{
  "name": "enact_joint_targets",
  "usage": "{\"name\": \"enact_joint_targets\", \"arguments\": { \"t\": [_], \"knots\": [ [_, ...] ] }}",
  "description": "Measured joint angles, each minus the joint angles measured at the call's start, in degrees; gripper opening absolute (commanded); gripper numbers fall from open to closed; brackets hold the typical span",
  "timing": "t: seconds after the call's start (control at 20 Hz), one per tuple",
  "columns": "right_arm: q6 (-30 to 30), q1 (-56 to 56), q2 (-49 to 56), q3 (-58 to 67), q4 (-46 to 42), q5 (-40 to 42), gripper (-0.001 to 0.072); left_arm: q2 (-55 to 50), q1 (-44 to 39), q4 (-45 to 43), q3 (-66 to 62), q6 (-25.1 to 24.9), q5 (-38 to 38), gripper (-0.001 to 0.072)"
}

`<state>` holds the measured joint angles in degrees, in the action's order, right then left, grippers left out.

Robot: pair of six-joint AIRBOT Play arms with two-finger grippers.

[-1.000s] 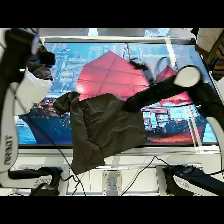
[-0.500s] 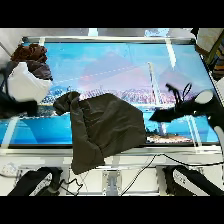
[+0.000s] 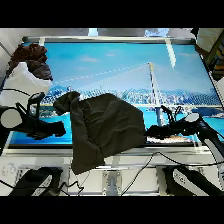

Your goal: Fold the shirts.

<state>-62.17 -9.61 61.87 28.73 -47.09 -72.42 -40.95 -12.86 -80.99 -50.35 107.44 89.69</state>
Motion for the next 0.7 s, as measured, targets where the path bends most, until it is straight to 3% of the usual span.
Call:
{"name": "enact_joint_targets", "arguments": {
  "t": [0.35,0.7],
  "knots": [
    [0.7,2.51,0.92,-0.55,7.61,7.37,0.0473,0.17,-0.74,4.31,0.55,0.63,-8.02,0.0588],
    [4.72,5.97,8.63,-0.55,13.46,13.64,0.0472,0.17,-0.79,6.64,0.57,0.7,-10.05,0.0588]
  ]
}}
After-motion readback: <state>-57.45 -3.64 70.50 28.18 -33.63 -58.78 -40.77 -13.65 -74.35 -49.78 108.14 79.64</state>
